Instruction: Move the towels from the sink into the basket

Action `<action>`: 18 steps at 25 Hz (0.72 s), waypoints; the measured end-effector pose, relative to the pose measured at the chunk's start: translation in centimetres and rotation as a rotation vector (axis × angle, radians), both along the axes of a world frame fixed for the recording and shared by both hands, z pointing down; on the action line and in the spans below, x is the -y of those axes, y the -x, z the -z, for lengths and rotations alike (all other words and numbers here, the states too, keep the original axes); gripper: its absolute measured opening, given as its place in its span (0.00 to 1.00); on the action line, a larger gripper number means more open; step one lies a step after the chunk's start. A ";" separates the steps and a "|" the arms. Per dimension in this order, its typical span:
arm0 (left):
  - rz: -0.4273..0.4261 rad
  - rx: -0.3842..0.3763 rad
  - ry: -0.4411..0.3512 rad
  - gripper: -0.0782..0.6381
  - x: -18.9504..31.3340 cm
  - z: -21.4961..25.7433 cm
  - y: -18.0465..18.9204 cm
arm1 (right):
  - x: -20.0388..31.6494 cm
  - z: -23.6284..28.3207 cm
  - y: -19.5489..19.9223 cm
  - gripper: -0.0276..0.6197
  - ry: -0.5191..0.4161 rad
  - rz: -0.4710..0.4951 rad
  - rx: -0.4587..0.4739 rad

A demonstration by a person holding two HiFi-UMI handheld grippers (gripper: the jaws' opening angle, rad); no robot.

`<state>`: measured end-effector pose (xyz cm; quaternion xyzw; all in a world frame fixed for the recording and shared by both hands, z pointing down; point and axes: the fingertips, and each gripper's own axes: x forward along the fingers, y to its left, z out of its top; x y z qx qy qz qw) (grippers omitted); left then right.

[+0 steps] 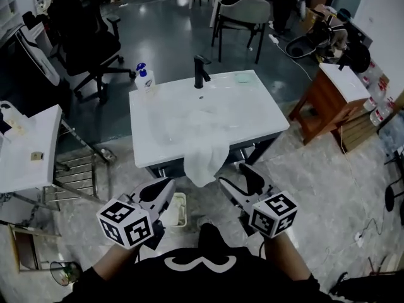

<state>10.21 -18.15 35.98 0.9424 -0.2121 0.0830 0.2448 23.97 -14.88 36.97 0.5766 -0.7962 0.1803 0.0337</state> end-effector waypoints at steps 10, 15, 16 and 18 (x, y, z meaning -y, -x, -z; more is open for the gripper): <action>0.162 0.035 0.025 0.12 7.7 -1.6 -3.0 | 10.7 -4.4 -3.9 0.49 0.091 0.155 -0.079; 0.233 0.034 0.039 0.12 9.7 -2.8 -3.4 | 14.0 -8.0 -4.5 0.49 0.166 0.236 -0.200; 0.245 0.033 0.041 0.12 9.9 -3.0 -3.5 | 14.6 -8.8 -4.6 0.49 0.182 0.256 -0.238; 0.267 0.031 0.041 0.12 10.2 -3.3 -3.4 | 15.9 -10.3 -4.8 0.49 0.206 0.282 -0.285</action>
